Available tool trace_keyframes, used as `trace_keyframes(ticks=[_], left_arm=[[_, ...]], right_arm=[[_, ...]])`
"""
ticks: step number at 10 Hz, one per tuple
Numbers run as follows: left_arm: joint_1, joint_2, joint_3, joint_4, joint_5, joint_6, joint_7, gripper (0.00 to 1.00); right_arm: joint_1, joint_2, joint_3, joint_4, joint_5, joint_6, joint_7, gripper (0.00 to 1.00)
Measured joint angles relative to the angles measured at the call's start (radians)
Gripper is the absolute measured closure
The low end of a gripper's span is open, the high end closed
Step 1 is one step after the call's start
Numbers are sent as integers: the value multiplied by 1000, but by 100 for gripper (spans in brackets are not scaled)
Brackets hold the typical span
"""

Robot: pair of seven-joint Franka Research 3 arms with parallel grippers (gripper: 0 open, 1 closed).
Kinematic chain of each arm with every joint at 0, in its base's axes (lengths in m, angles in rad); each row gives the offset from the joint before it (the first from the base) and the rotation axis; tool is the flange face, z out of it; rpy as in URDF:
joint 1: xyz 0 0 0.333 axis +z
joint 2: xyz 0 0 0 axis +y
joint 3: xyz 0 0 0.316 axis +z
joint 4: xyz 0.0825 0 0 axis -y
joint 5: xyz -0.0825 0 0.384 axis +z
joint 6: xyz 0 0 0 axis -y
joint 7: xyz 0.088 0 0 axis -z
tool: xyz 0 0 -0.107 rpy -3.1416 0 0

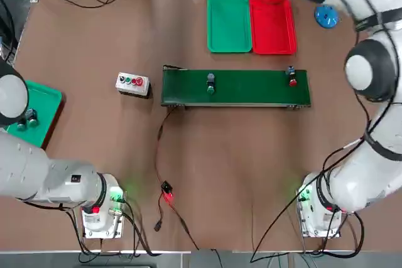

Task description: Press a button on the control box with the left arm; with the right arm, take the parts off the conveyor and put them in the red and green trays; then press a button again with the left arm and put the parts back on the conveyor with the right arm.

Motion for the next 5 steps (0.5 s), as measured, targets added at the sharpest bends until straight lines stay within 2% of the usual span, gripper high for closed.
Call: trace_keyframes(ticks=[3, 5], left_arm=[[1, -9, -2, 0, 2, 0, 48, 0], [1, -9, -1, 0, 2, 0, 48, 0]], right_arm=[[-129, -110, 2, 9, 1, -104, -48, 0], [-175, -160, 3, 55, 6, -233, -95, 0]])
